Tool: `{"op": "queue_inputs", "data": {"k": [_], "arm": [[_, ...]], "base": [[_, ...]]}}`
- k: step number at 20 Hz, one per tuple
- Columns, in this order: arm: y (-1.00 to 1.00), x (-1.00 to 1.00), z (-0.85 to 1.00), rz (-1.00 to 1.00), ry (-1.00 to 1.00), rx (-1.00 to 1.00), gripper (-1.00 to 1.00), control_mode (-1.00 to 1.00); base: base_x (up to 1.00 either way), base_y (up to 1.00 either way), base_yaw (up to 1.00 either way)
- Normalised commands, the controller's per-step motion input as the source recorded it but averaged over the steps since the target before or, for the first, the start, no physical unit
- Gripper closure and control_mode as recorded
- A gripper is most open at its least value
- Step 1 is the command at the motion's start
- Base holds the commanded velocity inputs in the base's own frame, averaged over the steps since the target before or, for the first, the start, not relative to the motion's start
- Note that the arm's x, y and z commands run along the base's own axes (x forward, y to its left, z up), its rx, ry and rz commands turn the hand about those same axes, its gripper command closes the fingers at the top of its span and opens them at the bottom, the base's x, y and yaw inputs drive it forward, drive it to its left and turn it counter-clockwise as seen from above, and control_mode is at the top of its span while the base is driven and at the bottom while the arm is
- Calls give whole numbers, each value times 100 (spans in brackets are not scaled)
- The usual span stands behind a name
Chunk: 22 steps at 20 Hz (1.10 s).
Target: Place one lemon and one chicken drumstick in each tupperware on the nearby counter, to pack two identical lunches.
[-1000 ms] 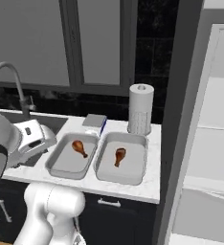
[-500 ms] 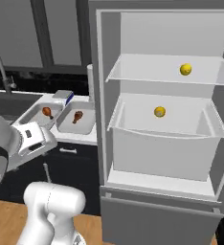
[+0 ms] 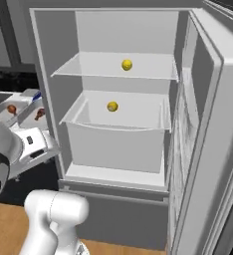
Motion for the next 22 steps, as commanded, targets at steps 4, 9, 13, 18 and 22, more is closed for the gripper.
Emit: {"op": "queue_inputs", "data": {"k": [4,9,13,18,22], "arm": [[0,0,0,0,0,0,-100,100],[0,0,0,0,0,0,-100,100],[0,0,0,0,0,0,-100,100],[-4,35,-42,-6,-4,0,-100,-100],[0,56,-64,-11,-12,2,-100,-100]], "base": [[72,-36,0],[90,0,0],[81,0,0],[9,-1,-1],[0,0,0]]}}
